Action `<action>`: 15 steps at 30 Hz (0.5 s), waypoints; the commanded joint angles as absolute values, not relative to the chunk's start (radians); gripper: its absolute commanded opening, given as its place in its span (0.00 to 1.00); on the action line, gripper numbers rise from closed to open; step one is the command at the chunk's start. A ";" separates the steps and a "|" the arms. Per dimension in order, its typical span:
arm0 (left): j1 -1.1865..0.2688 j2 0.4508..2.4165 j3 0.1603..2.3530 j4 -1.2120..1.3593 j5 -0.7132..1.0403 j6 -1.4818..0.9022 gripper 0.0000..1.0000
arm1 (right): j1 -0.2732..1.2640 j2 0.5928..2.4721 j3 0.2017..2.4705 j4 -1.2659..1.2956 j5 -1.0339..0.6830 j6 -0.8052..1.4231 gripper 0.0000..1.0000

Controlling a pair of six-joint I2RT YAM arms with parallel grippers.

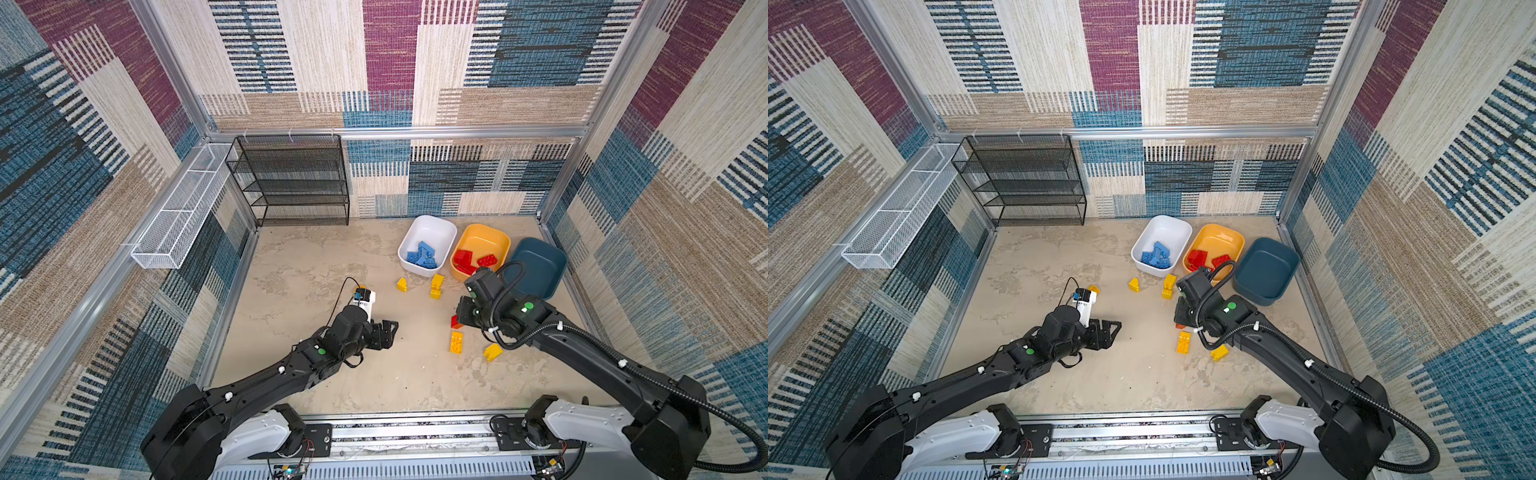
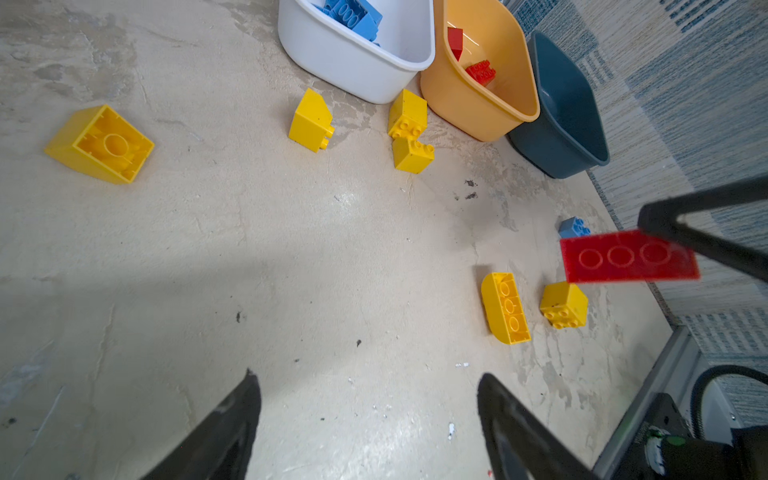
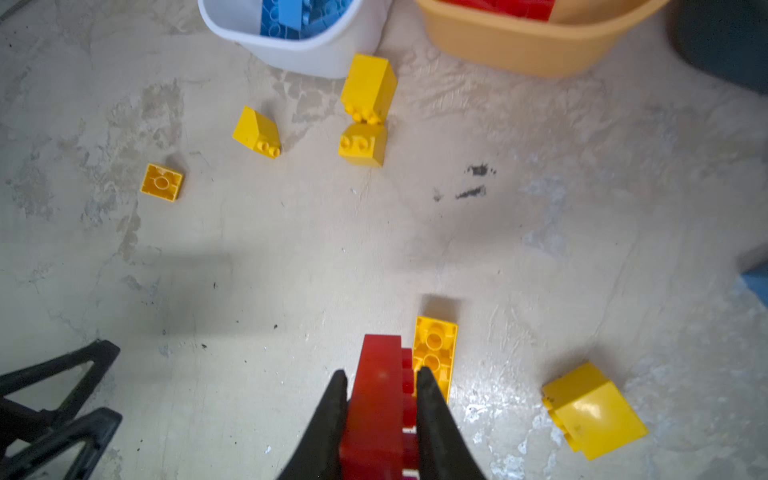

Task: Sort the legos into containers by color
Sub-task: 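Lift the red brick with the right gripper and carry it over the yellow tub, then release the red brick into the yellow tub while the left gripper reaches forward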

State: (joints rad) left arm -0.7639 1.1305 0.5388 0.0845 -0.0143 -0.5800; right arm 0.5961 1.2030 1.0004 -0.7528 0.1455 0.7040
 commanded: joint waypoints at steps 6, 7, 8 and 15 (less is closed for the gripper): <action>-0.763 1.159 0.566 0.067 0.025 -0.574 0.82 | 0.346 1.331 1.170 -0.614 0.068 0.471 0.09; -0.762 1.160 0.569 0.063 0.028 -0.572 0.82 | 0.316 1.352 1.187 -0.595 0.048 0.461 0.09; -0.763 1.162 0.574 0.058 0.031 -0.571 0.82 | 0.285 1.375 1.206 -0.572 0.021 0.454 0.09; -0.762 1.195 0.605 0.035 0.056 -0.567 0.82 | 0.147 1.529 1.307 -0.433 -0.078 0.458 0.09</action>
